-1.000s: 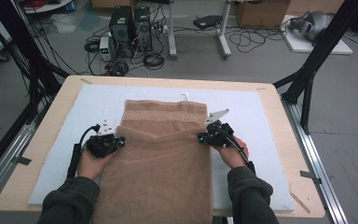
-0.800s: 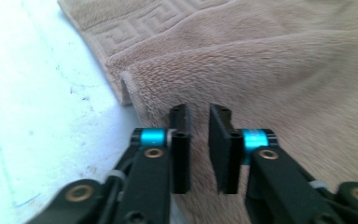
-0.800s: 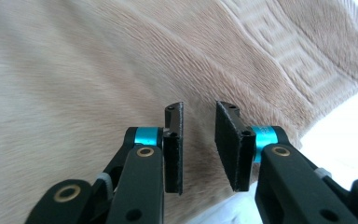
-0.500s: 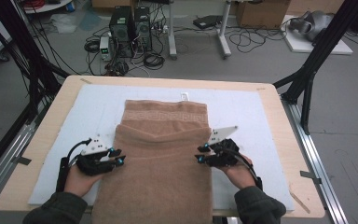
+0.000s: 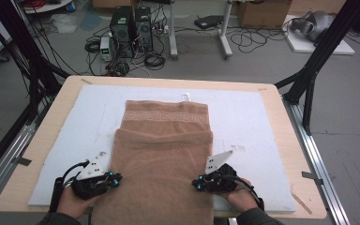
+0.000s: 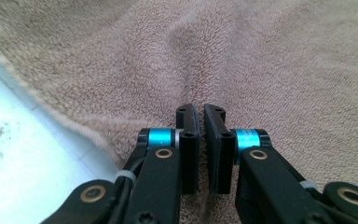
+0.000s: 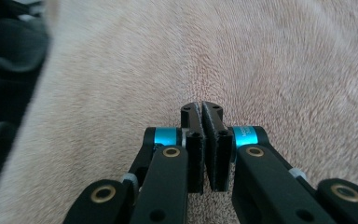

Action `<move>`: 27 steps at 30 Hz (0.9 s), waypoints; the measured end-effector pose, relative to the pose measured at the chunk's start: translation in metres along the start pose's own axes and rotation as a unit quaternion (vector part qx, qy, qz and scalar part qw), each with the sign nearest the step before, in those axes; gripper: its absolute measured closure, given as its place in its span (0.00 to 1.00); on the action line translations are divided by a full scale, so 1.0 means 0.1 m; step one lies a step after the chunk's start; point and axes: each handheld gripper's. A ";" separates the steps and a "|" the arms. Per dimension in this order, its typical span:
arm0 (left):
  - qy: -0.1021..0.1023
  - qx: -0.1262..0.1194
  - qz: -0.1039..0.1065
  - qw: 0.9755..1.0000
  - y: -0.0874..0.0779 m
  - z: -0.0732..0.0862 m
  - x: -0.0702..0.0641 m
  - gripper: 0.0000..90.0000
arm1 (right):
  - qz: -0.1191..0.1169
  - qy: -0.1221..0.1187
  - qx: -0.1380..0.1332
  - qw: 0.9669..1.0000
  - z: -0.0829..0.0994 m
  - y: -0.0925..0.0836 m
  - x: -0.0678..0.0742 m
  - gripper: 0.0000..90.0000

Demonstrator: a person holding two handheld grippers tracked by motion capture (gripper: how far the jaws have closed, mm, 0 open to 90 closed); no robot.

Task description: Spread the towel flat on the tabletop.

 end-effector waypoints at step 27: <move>-0.015 -0.019 0.016 1.000 -0.24 0.06 -0.08 0.69 | 0.004 0.011 -0.023 1.000 0.09 -0.26 0.09 0.82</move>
Point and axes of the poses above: each handheld gripper's, and its own axes: y roughly forward along the jaws, z roughly out of its underside, x roughly to its left, and after that the axes turned 9 degrees about -z, right-handed
